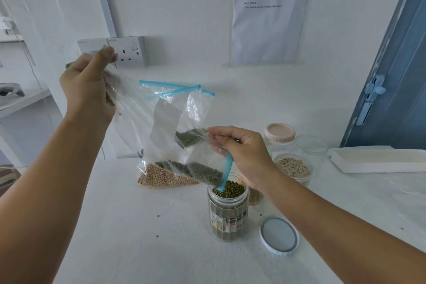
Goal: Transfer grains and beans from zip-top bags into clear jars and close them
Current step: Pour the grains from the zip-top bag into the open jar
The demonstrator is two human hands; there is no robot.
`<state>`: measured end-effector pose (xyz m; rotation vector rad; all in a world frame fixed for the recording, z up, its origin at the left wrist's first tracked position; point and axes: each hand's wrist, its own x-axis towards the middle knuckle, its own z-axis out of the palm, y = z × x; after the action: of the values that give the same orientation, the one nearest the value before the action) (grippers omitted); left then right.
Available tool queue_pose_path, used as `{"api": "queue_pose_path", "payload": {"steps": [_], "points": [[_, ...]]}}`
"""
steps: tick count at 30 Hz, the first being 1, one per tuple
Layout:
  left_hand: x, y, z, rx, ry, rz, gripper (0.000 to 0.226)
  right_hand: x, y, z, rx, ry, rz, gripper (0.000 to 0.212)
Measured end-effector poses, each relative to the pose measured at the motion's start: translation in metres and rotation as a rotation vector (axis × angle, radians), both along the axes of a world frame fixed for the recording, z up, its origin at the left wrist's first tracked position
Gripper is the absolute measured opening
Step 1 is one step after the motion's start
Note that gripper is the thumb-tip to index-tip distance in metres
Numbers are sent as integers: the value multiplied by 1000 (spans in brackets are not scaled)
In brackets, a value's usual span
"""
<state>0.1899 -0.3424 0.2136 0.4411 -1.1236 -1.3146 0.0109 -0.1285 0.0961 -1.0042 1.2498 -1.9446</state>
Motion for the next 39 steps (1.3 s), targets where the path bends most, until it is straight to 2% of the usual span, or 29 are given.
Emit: {"api": "queue_pose_path", "payload": {"steps": [6, 9, 14, 20, 24, 27, 30, 33, 34, 35, 37, 39], "points": [[19, -12, -36, 202, 13, 46, 27, -6, -7, 7, 5, 64, 12, 28], [28, -14, -60, 294, -7, 58, 17, -6, -9, 7, 21, 92, 23, 28], [37, -11, -91, 406, -13, 75, 24, -5, -13, 0, 48, 120, 36, 27], [47, 2, -136, 531, -53, 41, 20, -8, -15, 0, 50, 144, 50, 25], [46, 10, -160, 501, -76, -7, 13, -6, -19, -4, 68, 198, 44, 30], [45, 17, -174, 410, -115, -55, 16, -8, -19, -4, 78, 257, 32, 32], [49, 26, -191, 330, -222, -139, 24, -10, -20, -2, 88, 333, 14, 31], [61, 33, -207, 317, -394, -240, 67, -12, -21, 1, 96, 370, 14, 29], [67, 36, -210, 321, -485, -283, 71, -12, -22, 2, 93, 375, 21, 29], [72, 37, -212, 333, -577, -352, 65, -12, -23, 4, 90, 378, 27, 29], [85, 40, -212, 370, -757, -508, 38, -12, -24, 9, 86, 386, 37, 29], [99, 36, -209, 367, -940, -653, 35, -13, -28, 14, 90, 414, 51, 29]]}}
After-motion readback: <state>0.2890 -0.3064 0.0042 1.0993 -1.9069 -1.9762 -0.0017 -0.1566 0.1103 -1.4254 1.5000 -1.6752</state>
